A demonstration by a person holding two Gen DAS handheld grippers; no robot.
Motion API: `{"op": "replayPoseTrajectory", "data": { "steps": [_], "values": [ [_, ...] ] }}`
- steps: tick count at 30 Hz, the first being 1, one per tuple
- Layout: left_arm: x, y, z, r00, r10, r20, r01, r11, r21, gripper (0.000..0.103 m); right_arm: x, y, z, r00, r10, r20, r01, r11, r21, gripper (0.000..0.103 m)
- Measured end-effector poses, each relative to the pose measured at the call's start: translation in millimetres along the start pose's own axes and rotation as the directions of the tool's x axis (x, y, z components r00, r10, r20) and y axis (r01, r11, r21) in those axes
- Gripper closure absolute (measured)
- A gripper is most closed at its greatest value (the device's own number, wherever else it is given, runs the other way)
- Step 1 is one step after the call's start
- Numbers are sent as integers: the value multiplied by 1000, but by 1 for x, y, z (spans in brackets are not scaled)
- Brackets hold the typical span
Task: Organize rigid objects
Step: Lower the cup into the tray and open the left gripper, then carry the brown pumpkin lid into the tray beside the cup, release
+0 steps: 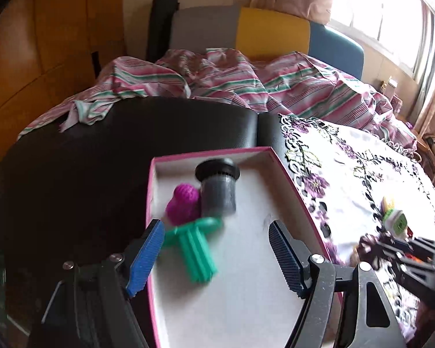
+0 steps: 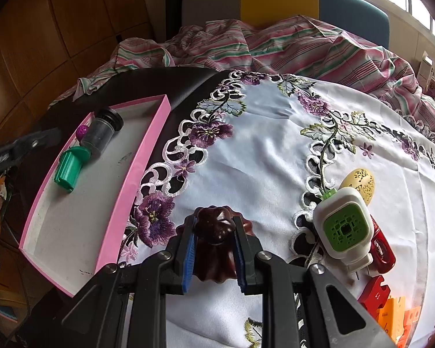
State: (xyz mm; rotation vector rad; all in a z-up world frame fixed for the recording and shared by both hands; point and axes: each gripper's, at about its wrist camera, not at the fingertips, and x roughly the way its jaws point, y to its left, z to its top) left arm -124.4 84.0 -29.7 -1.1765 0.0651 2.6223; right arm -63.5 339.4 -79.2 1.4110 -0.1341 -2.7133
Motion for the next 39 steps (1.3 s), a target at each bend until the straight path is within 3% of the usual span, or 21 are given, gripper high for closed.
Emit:
{"op": "replayPoseTrajectory", "data": {
  "steps": [13,20,31,39],
  "values": [
    [-65,4,-38,995,27,92,-29,1000,12,27,0,6,-1,999,-33,4,33,999,-8,81],
    [-69,16,-47,997,13,79,-11,1000,-30,27,-6,18,10,999,-29,19,28,1000,2,81],
    [-66,39,-62,998,24,52,-19,996,-90,27,-21,78,54,993,75,95,-69,996,-65,81],
    [-63,63,-69,999,41,24,-37,988,-150,27,14,125,92,990,119,79,-110,987,-120,81]
  ]
}}
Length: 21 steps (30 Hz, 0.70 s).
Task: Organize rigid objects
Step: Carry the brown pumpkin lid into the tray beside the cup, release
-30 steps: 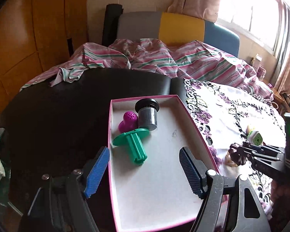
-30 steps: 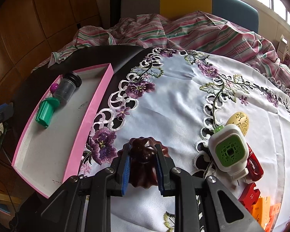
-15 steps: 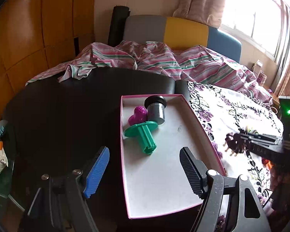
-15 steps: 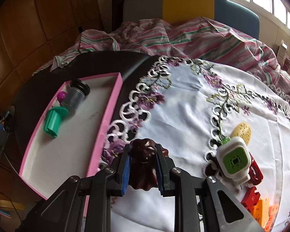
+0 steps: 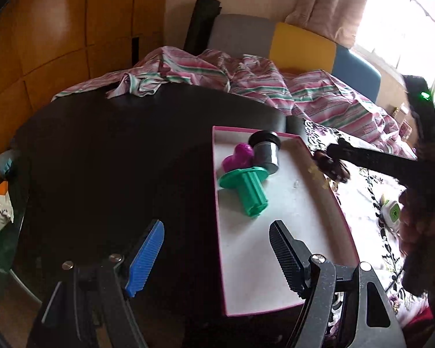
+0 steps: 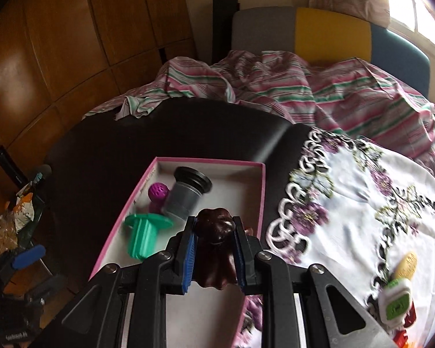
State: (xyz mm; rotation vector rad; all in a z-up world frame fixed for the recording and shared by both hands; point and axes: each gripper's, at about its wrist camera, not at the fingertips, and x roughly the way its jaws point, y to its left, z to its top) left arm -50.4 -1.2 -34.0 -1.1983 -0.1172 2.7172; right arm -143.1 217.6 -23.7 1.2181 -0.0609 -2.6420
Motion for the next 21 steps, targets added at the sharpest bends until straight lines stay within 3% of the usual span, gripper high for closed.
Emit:
{"op": "replayPoseTrajectory", "data": {
  "steps": [7,13,21],
  "values": [
    [3,9,0,1000,10,-7,-10,1000,-16,27,48,9,12,997,-46,-62,46,999,-17,81],
    [7,8,-1,1000,15,-16,-15,1000,-22,27,81,6,17,985,-161,-69,158,986,-43,80],
    [3,4,-1,1000,18,-9,-18,1000,-6,27,75,-7,14,986,-143,-80,144,990,0,68]
  ]
}}
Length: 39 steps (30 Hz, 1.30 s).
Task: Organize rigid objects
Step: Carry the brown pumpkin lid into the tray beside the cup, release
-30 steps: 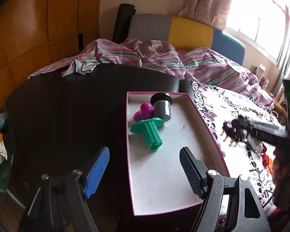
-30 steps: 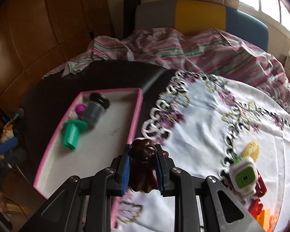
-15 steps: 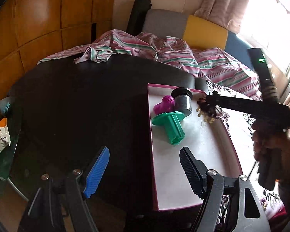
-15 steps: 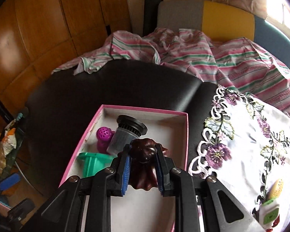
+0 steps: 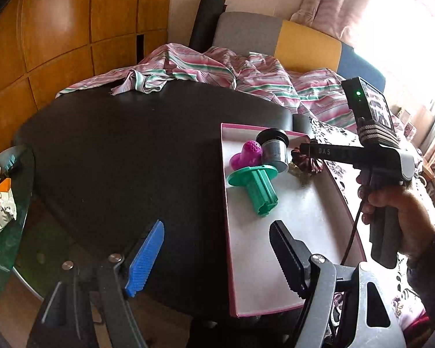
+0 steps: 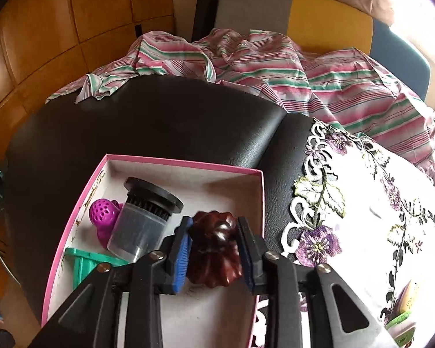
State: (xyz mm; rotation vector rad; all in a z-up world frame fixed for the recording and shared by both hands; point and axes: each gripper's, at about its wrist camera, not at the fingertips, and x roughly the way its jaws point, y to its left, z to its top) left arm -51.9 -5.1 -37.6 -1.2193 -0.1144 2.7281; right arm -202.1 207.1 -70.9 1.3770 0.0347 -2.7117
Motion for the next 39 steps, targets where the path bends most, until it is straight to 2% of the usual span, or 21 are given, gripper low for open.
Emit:
{"op": "replayPoseTrajectory", "data": {
  "steps": [3,7,13,23,39],
  "values": [
    [-1,-1,0,1000,-2,2,2,1000,2,27,-5,-6,-3,1000,13,15,-13,1000,23,59],
    [-4,-4,-2,1000,-5,2,5,1000,10,27,-12,-8,-6,999,25,27,-27,998,55,54],
    [-7,-8,-4,1000,-12,2,12,1000,22,27,-28,-9,-15,998,27,58,-31,997,65,53],
    [-13,-12,-9,1000,-17,8,16,999,33,27,-44,-4,-34,998,23,63,-28,996,87,53],
    [-15,-23,-14,1000,-25,-3,25,998,62,27,-90,3,-75,993,7,120,-14,998,62,53]
  ]
}}
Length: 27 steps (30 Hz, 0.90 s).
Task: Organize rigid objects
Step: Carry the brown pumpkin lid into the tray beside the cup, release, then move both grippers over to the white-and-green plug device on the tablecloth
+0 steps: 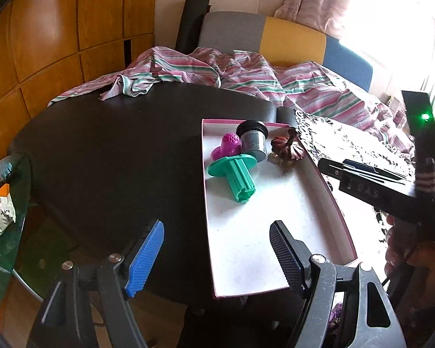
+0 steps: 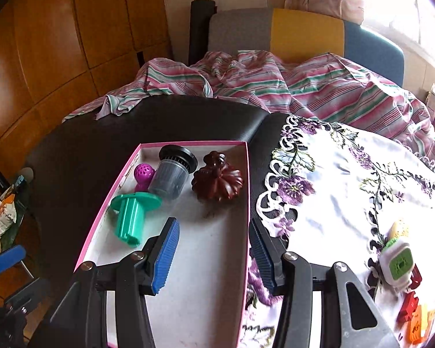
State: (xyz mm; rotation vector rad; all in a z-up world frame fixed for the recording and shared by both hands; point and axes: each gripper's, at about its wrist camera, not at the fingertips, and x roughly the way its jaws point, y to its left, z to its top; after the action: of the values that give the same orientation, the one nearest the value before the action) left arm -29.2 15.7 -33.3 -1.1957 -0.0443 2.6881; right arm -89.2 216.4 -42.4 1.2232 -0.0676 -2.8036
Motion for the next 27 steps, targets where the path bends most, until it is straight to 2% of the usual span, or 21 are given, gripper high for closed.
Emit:
{"op": "replayPoseTrajectory", "data": {
  "steps": [14,17,19,27],
  "values": [
    [0,-17,-2,1000,-16,-9,17,999,48,27,-33,-34,-20,999,-50,18,49,998,28,53],
    [0,-22,-2,1000,-14,-10,15,998,60,26,-37,-47,-25,997,-70,13,69,997,46,53],
    [0,-25,-2,1000,-12,-8,13,998,68,22,-41,-58,-28,996,-90,10,89,994,57,53],
    [-1,-42,2,1000,-31,-4,31,993,112,22,-68,-114,-33,983,-182,19,179,978,109,53]
  ]
}}
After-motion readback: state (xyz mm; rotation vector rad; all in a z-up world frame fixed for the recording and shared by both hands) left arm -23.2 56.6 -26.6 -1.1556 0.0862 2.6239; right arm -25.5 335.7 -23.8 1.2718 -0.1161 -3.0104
